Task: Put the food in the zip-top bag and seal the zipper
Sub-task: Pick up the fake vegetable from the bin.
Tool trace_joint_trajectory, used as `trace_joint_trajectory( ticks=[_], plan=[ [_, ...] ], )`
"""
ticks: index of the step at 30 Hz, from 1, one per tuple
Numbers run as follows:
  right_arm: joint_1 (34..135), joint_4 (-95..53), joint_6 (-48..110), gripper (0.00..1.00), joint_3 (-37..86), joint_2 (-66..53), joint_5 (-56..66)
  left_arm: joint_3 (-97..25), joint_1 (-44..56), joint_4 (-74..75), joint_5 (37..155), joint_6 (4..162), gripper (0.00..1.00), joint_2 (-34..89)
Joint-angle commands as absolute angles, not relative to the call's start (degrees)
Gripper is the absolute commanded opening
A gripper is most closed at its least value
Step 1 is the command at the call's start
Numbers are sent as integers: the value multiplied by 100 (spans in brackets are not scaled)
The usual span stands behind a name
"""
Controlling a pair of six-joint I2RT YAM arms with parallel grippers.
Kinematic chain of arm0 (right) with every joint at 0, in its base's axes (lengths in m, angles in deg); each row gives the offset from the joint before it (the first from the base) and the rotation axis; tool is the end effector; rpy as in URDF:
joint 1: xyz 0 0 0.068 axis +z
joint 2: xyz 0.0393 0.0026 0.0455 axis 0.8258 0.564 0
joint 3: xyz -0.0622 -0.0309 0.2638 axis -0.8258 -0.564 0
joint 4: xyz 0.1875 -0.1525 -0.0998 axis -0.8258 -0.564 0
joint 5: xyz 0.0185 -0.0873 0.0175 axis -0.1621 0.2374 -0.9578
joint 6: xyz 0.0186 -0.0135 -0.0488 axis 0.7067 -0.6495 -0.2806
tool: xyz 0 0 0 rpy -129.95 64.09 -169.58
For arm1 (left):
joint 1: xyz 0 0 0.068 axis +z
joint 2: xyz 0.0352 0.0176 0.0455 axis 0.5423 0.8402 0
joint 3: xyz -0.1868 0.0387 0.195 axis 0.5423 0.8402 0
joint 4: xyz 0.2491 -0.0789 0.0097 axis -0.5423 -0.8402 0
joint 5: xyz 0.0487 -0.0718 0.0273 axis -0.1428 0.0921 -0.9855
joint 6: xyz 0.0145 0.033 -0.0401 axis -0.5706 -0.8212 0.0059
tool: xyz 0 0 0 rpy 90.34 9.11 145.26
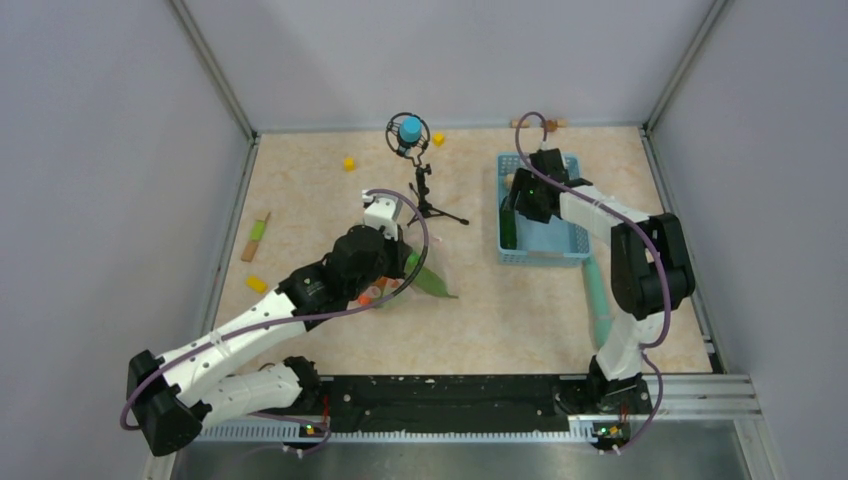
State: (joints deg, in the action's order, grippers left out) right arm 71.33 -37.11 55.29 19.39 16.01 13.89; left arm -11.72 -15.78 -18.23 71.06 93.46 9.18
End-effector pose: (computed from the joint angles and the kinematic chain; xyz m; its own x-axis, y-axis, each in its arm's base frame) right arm 0.3763 0.1046 0.1992 -0.7675 0.3216 -0.5545 0.1651 0.9350 0.3139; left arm 0.1562 -0.1616 0.3087 -0.4697 -0.0171 -0.8827 0.3947 0.8903 -0.2273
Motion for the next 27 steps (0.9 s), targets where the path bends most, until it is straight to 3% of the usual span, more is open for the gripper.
trace_joint_trajectory(
  ticks=[1, 10, 19, 27],
  plan=[
    [7079, -3749, 5217, 61, 1996, 1579, 1103, -1115, -1541, -1483, 7114, 9273, 0, 889],
    [7080, -4089, 4626, 58, 1982, 1812, 947, -1113, -1541, -1449, 7201, 9273, 0, 975],
    [7081, -4160, 4818, 48, 2084, 2237, 1166, -1121, -1541, -1469, 7177, 9299, 0, 1033],
    [7082, -4011, 4881, 17, 1811, 1576, 1641, -1192, -1541, -1472, 7267, 9324, 0, 1092]
  ],
)
